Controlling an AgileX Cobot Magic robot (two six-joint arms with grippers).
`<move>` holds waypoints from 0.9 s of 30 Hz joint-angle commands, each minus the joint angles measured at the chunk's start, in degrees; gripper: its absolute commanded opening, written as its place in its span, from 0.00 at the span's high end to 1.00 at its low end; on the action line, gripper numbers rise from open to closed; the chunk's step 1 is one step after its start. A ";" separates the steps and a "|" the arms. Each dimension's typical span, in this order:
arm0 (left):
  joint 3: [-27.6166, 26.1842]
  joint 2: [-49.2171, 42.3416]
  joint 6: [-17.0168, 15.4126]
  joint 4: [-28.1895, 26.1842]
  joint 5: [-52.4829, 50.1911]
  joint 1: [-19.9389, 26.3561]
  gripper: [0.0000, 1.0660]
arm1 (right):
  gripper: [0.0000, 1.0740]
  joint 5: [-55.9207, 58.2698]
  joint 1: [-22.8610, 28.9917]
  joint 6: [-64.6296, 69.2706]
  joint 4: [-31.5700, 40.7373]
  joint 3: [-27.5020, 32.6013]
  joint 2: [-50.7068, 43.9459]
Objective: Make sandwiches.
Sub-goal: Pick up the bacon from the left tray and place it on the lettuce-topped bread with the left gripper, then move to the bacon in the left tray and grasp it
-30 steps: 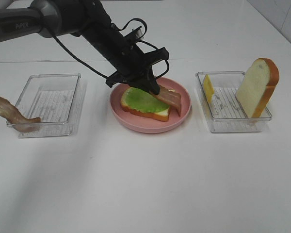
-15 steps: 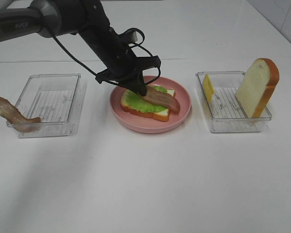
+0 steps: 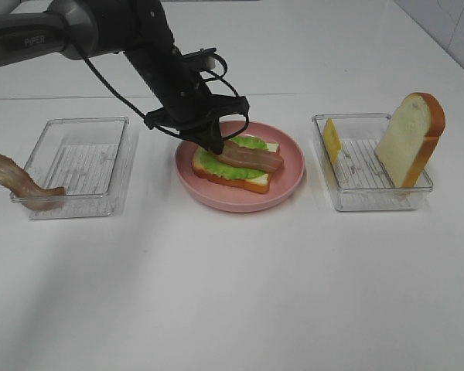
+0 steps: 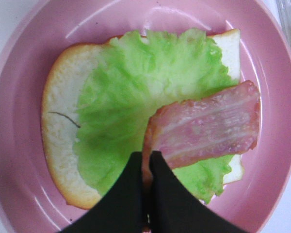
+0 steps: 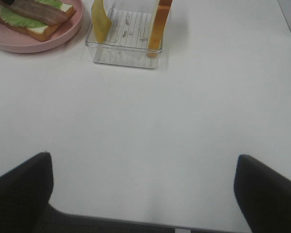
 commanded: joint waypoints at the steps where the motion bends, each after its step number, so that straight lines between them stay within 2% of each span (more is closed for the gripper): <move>1: -0.40 -0.34 -0.29 0.23 -0.23 -0.11 0.94 | 0.08 -0.11 -0.23 0.11 0.29 0.06 -1.95; 2: -0.40 -0.34 -0.29 0.23 -0.23 -0.11 0.94 | 0.08 -0.11 -0.23 0.11 0.29 0.06 -1.95; 4: -1.32 -0.34 -0.80 0.52 0.06 -0.11 0.75 | 0.08 -0.11 -0.23 0.11 0.29 0.06 -1.95; 7: -1.95 -0.34 -1.72 0.92 0.17 -0.11 0.70 | 0.08 -0.11 -0.23 0.11 0.29 0.06 -1.95; 9: -5.27 -0.34 -5.21 4.47 1.78 -0.11 0.54 | 0.08 -0.11 -0.23 0.11 0.29 0.06 -1.95; 10: -5.27 -0.34 -5.21 4.47 1.78 -0.11 0.54 | 0.08 -0.11 -0.23 0.11 0.29 0.06 -1.95; 12: -8.19 -0.34 -6.07 7.22 3.95 -0.11 0.43 | 0.08 -0.11 -0.23 0.11 0.29 0.06 -1.95; 13: -8.19 -0.34 -6.07 7.22 3.95 -0.11 0.43 | 0.08 -0.11 -0.23 0.11 0.29 0.06 -1.95; 14: -9.57 -0.34 -6.07 8.59 5.50 -0.11 0.34 | 0.08 -0.11 -0.23 0.11 0.29 0.06 -1.95; 16: -10.08 -0.34 -6.13 9.05 6.19 -0.11 0.30 | 0.08 -0.11 -0.23 0.11 0.29 0.06 -1.95; 17: -11.06 -0.34 -6.53 9.80 7.85 -0.11 0.22 | 0.08 -0.11 -0.23 0.11 0.29 0.06 -1.95; 20: -12.55 -0.34 -6.70 9.91 10.20 -0.11 0.16 | 0.08 -0.11 -0.23 0.11 0.29 0.06 -1.95; 23: -13.69 -0.34 -6.70 10.43 11.63 -0.11 0.15 | 0.08 -0.11 -0.23 0.11 0.29 0.06 -1.95; 26: -15.47 -0.34 -6.88 12.66 14.44 -0.11 0.15 | 0.08 -0.11 -0.23 0.11 0.29 0.06 -1.95; 27: -16.39 -0.57 -7.85 14.32 16.67 -0.11 0.15 | 0.08 -0.11 -0.23 0.11 0.29 0.06 -1.95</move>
